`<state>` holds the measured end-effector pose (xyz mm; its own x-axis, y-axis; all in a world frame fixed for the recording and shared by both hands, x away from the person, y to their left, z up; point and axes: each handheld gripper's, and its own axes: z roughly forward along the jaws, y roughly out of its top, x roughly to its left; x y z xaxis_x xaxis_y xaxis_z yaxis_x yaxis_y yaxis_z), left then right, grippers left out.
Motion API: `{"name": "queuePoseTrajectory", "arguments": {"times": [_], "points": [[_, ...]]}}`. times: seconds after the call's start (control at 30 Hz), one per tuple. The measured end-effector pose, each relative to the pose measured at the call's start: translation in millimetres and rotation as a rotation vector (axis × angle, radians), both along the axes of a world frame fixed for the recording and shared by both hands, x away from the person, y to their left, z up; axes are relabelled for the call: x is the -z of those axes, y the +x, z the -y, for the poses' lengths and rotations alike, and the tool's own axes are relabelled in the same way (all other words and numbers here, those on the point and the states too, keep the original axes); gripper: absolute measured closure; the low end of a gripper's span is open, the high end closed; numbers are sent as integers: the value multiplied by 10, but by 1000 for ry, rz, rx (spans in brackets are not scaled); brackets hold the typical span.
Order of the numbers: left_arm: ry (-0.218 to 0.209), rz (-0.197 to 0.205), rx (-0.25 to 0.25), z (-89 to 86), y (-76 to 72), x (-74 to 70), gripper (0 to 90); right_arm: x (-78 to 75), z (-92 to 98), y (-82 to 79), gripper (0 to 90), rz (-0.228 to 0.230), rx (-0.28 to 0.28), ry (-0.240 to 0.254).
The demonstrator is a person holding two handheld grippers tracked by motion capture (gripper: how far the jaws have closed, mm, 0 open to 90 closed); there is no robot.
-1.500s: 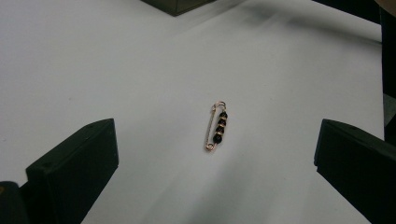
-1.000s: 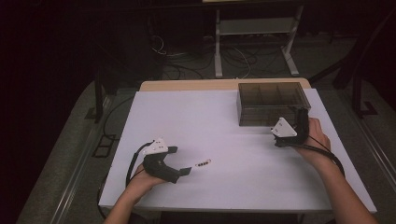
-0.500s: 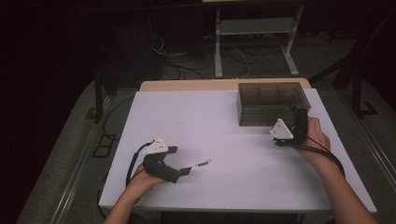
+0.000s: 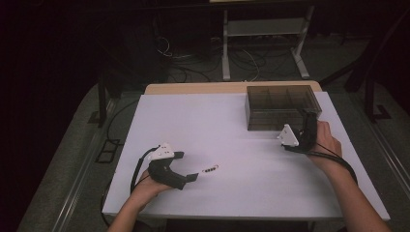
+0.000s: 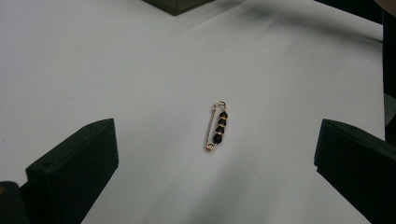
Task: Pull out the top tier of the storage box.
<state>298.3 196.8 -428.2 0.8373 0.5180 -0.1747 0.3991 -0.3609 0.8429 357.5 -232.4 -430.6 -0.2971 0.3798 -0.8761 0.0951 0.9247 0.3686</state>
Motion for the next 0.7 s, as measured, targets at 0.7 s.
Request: {"name": "queuePoseTrajectory", "arguments": {"times": [0.7], "points": [[0,-1,-1,3,6,3,0,-1,-46,-11,187,31,-2,-47]]}}
